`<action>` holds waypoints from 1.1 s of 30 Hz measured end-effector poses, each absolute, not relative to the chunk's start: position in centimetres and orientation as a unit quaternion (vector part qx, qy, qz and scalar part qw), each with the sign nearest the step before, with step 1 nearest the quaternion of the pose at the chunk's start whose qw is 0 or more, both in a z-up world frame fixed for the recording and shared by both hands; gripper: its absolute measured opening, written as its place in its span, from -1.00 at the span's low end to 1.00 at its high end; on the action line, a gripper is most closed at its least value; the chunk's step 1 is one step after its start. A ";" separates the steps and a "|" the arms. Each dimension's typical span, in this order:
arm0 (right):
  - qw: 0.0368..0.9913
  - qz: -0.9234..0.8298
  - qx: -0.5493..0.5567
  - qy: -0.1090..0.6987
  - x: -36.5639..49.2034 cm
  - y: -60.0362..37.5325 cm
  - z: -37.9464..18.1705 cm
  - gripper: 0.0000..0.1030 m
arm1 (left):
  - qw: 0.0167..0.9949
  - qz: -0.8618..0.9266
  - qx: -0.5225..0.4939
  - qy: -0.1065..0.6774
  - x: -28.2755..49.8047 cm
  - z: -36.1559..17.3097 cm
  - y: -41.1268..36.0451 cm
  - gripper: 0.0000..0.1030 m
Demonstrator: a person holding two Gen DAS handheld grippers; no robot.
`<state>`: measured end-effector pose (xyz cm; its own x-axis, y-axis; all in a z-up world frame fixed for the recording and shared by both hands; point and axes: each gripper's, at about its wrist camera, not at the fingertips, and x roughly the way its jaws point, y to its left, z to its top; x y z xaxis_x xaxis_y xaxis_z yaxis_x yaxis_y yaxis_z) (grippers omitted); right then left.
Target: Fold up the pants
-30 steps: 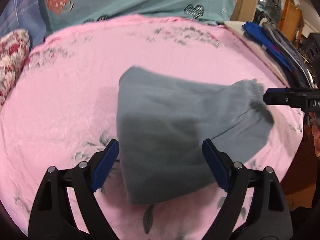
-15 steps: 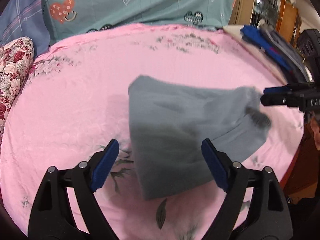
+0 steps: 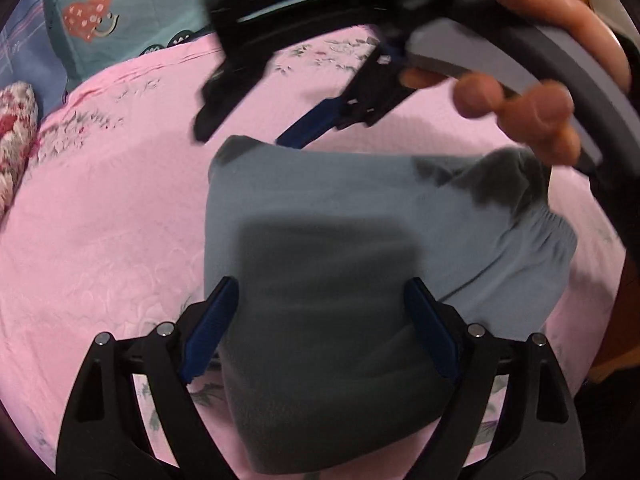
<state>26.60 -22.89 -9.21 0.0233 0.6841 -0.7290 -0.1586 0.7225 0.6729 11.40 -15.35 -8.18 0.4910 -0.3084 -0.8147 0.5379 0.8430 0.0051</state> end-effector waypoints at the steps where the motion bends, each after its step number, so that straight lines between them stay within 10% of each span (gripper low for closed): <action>1: 0.666 0.325 0.219 0.635 26.8 -22.2 -9.5 0.22 | 0.855 -0.246 0.141 0.435 11.1 -8.4 -15.5 0.70; 33: 0.741 0.280 0.120 0.599 27.2 -20.0 -8.8 -0.25 | 0.854 -0.252 0.132 0.435 11.5 -8.4 -15.0 0.72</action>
